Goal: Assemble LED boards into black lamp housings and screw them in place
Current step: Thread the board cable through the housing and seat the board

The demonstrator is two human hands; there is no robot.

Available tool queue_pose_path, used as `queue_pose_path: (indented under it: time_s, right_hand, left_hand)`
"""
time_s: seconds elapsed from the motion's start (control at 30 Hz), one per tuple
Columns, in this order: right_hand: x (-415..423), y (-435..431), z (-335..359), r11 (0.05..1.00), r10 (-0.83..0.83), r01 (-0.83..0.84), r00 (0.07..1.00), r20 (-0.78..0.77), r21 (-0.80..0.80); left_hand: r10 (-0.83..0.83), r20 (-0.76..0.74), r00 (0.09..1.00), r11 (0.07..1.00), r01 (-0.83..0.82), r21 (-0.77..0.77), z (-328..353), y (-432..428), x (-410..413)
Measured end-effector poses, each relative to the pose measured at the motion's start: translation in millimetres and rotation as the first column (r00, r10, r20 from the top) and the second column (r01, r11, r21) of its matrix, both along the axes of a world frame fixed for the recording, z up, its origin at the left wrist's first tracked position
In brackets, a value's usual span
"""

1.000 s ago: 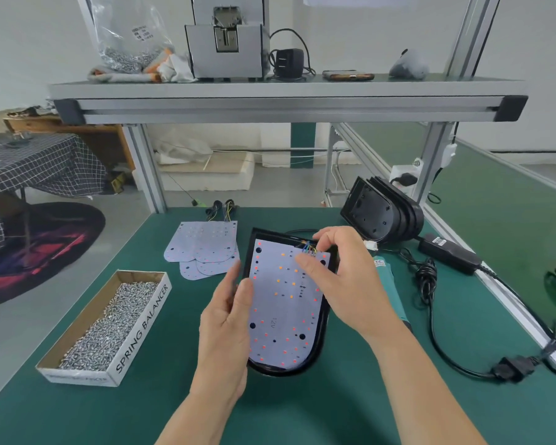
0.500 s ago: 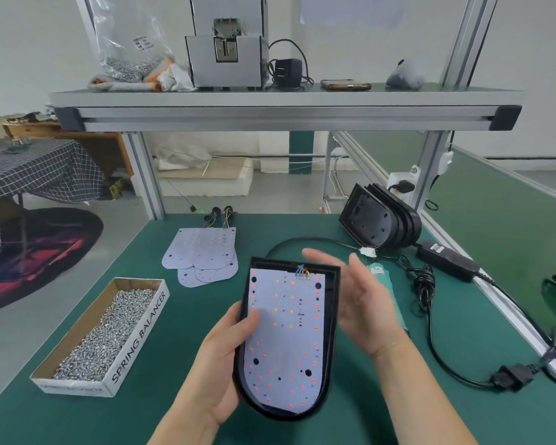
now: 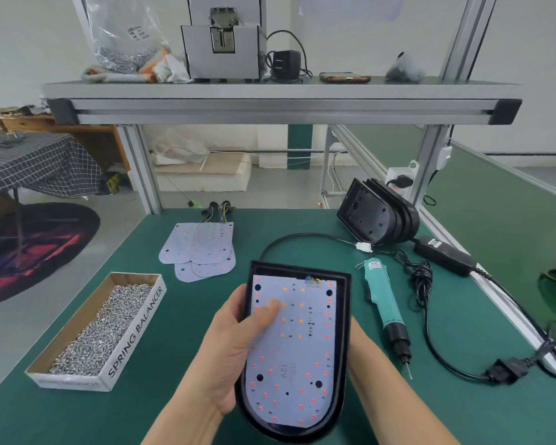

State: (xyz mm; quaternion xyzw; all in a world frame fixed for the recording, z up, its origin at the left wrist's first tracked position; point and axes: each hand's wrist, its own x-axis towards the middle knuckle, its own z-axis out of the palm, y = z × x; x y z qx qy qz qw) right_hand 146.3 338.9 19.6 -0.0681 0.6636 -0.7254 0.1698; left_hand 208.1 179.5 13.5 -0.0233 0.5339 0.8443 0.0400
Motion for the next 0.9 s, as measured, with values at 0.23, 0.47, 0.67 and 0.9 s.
queue_pose_path:
  time_s: [0.23,0.47,0.67,0.9]
  right_hand:
    - [-3,2,3,0.999,0.044,-0.043,0.989,-0.14,0.006]
    - [-3,9,-9,0.99,0.044,-0.05,0.998,-0.051,-0.13]
    - [10,16,1,0.983,-0.138,0.172,0.919,-0.369,0.059]
    - [13,12,3,0.957,-0.265,0.29,0.882,-0.388,0.004]
  left_hand:
    - [0.059,-0.001,0.998,0.994,-0.059,-0.095,6,-5,-2]
    - [0.166,-0.04,0.985,0.968,-0.171,-0.185,11,-8,-11]
    - [0.271,-0.11,0.956,0.892,-0.292,-0.345,11,-6,-9]
    - [0.278,-0.189,0.942,0.826,-0.335,-0.454,12,-2,-12]
